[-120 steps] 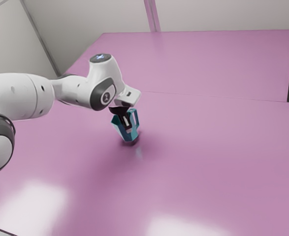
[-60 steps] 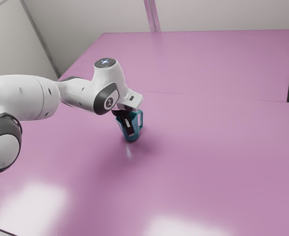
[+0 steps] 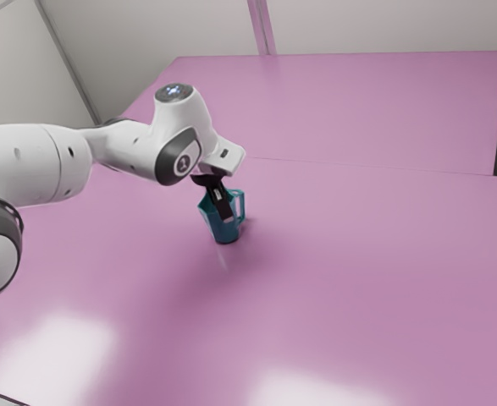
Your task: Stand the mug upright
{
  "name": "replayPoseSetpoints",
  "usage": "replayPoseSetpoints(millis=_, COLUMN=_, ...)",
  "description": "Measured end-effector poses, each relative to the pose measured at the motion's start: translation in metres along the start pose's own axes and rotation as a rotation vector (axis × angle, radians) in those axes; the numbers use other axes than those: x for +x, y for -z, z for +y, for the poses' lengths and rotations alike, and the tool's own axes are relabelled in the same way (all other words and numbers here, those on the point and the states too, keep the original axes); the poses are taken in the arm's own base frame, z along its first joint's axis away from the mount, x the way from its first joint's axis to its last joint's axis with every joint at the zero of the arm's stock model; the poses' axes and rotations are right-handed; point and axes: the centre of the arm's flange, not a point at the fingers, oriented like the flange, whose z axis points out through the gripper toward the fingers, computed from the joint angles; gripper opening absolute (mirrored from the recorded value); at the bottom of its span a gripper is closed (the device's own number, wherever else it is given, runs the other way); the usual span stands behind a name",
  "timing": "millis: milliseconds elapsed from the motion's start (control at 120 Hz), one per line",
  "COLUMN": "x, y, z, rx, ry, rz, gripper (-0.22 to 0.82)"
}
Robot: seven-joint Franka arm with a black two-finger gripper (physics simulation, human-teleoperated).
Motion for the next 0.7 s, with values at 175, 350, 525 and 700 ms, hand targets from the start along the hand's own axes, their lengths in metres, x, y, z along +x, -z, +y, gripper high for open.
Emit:
replayPoseSetpoints(millis=175, x=-0.016, y=0.058, z=-0.009, rx=0.004, ry=0.08, rz=0.031, gripper=0.59)
replayPoseSetpoints(millis=350, x=-0.035, y=0.13, z=-0.02, rx=-0.01, ry=0.199, rz=0.026, gripper=0.6)
replayPoseSetpoints(millis=525, x=-0.045, y=0.204, z=-0.031, rx=0.006, ry=0.293, rz=-0.002, gripper=0.6)
replayPoseSetpoints(millis=700, x=-0.063, y=0.234, z=-0.031, rx=-0.011, ry=0.368, rz=-0.042, gripper=0.6)
